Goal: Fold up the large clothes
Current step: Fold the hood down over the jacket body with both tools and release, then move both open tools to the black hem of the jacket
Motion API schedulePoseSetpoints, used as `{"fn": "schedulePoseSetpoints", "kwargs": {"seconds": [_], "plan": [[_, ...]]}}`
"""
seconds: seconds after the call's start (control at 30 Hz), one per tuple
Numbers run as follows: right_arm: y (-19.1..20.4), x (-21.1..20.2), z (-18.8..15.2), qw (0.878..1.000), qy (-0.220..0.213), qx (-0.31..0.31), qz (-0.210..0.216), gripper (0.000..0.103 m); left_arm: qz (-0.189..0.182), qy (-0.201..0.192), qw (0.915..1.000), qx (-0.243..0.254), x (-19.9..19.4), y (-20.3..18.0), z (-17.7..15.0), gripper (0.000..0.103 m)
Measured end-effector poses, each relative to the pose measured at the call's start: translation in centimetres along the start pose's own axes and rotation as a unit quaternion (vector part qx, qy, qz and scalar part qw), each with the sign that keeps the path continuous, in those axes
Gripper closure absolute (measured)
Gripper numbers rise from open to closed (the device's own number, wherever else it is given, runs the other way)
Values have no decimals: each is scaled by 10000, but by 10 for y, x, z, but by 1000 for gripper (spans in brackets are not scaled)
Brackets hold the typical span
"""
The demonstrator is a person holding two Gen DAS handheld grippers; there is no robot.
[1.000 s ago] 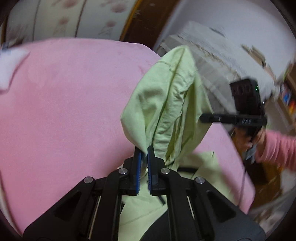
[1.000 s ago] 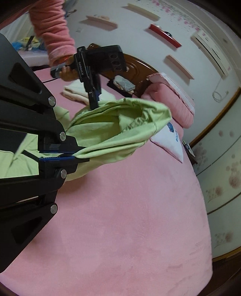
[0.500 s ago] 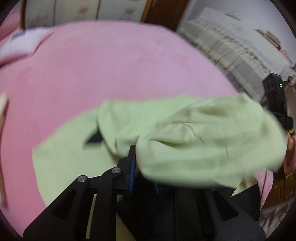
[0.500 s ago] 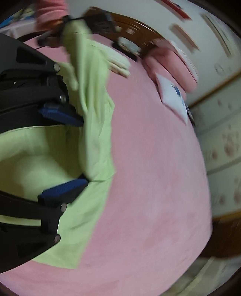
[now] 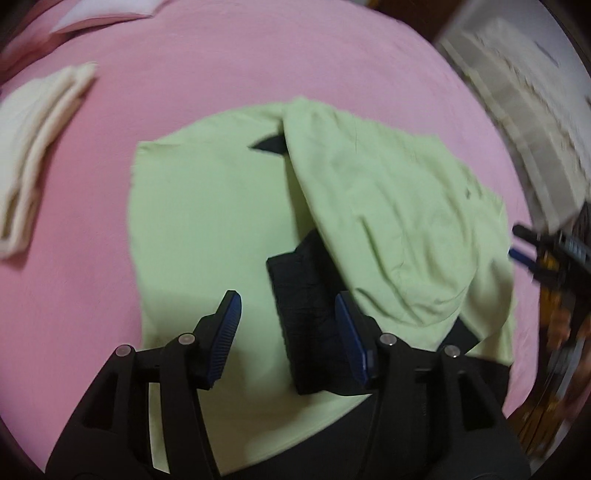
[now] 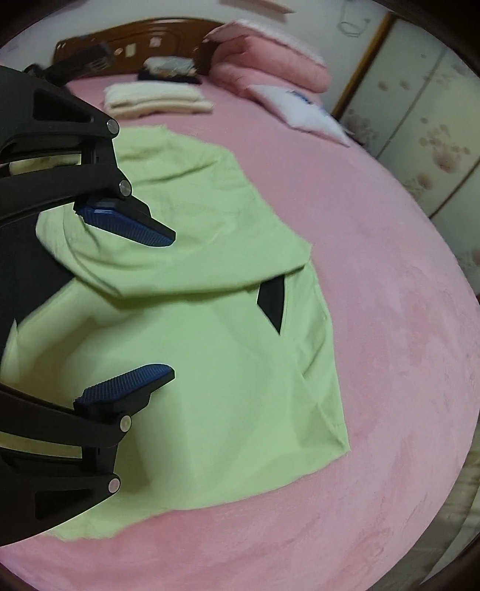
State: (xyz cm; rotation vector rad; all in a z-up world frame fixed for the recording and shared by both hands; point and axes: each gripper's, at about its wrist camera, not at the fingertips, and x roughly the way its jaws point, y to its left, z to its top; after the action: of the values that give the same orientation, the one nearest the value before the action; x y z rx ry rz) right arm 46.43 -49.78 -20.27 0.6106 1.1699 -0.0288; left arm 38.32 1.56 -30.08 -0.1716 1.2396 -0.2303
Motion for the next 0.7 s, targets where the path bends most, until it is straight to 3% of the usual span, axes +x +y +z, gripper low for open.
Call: {"fn": "schedulePoseSetpoints", "kwargs": {"seconds": [0.07,0.13,0.17,0.2,0.27,0.3,0.37,0.47,0.53,0.6,0.7], "plan": [[18,-5,-17,9996,-84,-15,278,36,72,-333,9994,-83,-22,-13,-1,53],[36,-6,-34,9970,-284,-150,708,53,-27,-563,9983,-145,-38,-14,11,54],[52,-2,-41,9955,-309,-218,865,67,-155,-633,9977,-191,-38,-21,19,54],[65,6,-53,9948,-257,-280,947,72,-379,-697,9965,-253,-37,-28,18,55],[76,16,-73,9923,-95,-466,1143,83,-695,-654,9951,-251,-29,-41,27,71],[84,23,-79,9912,-47,-581,1191,85,-731,-551,9957,-171,-20,-49,27,73],[105,44,-96,9910,17,-819,1054,85,-459,-341,9983,118,0,-66,26,79],[114,70,-111,9918,280,-881,884,88,85,12,9996,270,33,-73,20,79],[112,89,-116,9924,496,-881,701,92,149,199,9996,107,49,-66,17,79],[109,117,-133,9902,668,-1145,431,102,68,191,9998,-89,52,-59,16,80],[101,124,-135,9863,585,-1446,539,103,304,177,9993,-95,54,-54,16,93]]}}
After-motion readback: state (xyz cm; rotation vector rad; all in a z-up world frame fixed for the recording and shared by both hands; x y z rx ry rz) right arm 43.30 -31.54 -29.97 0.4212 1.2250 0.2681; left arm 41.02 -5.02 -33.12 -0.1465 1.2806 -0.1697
